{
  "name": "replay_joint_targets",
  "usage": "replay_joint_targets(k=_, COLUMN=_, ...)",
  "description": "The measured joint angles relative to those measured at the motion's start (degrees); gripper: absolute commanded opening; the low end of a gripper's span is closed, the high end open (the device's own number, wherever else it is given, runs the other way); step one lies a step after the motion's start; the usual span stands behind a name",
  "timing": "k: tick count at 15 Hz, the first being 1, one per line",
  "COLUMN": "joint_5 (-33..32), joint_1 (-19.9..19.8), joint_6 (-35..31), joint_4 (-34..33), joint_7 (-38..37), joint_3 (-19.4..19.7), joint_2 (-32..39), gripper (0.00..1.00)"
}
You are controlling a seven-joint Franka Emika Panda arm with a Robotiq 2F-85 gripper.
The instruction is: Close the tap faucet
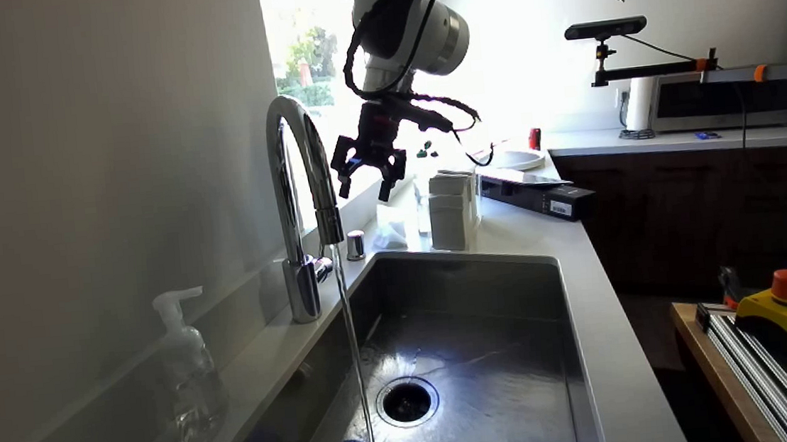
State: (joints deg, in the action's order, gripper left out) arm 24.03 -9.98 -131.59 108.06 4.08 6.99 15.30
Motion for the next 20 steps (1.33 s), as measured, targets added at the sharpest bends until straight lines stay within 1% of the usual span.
replay_joint_targets(k=3, joint_5=-1.1, joint_1=0.0, joint_6=-2.0, joint_4=-0.1, joint_7=0.1, joint_3=-0.1, joint_2=0.3, gripper=1.0)
replay_joint_targets(k=5, joint_5=-1.4, joint_1=0.0, joint_6=-4.3, joint_4=-0.8, joint_7=1.8, joint_3=-0.3, joint_2=1.4, gripper=1.0)
replay_joint_targets(k=8, joint_5=-1.3, joint_1=-0.5, joint_6=-8.9, joint_4=-2.4, joint_7=7.0, joint_3=-1.5, joint_2=4.0, gripper=1.0)
replay_joint_targets(k=11, joint_5=-1.2, joint_1=-2.0, joint_6=-11.7, joint_4=-4.3, joint_7=13.3, joint_3=-3.8, joint_2=6.8, gripper=1.0)
replay_joint_targets(k=14, joint_5=-1.1, joint_1=-3.9, joint_6=-12.5, joint_4=-6.3, joint_7=18.6, joint_3=-6.3, joint_2=9.3, gripper=1.0)
replay_joint_targets(k=16, joint_5=-1.1, joint_1=-5.0, joint_6=-12.5, joint_4=-7.7, joint_7=20.8, joint_3=-7.6, joint_2=10.9, gripper=1.0)
replay_joint_targets(k=20, joint_5=-1.2, joint_1=-5.1, joint_6=-12.6, joint_4=-9.2, joint_7=20.9, joint_3=-7.8, joint_2=12.3, gripper=1.0)
